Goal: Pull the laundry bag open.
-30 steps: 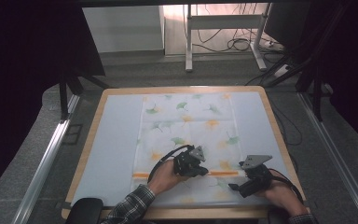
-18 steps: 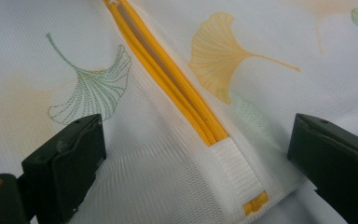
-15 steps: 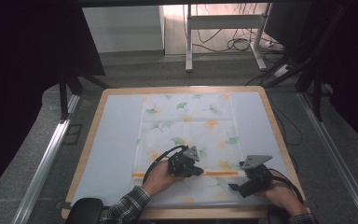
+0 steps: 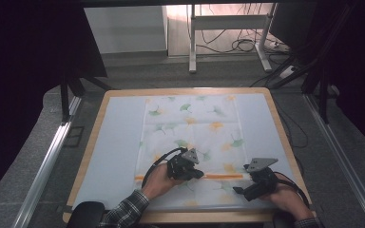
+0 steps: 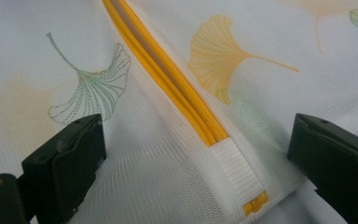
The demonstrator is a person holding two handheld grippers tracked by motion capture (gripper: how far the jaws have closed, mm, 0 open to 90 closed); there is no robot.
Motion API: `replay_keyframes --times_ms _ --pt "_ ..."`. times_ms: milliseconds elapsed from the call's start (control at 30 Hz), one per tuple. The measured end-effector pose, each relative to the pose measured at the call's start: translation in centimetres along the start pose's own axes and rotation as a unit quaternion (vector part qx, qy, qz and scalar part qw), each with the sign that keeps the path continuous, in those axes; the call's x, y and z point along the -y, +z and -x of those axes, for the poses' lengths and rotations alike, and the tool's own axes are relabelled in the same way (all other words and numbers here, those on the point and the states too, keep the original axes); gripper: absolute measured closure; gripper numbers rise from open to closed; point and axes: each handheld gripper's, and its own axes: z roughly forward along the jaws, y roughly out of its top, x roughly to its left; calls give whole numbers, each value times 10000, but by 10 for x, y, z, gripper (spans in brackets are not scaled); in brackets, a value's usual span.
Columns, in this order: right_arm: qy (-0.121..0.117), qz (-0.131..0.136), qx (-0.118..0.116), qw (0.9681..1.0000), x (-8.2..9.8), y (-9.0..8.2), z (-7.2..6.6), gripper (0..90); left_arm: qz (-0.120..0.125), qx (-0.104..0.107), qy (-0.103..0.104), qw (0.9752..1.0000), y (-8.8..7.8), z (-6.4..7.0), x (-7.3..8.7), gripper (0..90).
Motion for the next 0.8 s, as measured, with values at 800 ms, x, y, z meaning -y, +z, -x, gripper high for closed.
replay_keyframes --times_ms 800 --pt "-1 9 13 10000 0 0 0 40 56 -14 -153 9999 -9 -1 11 900"
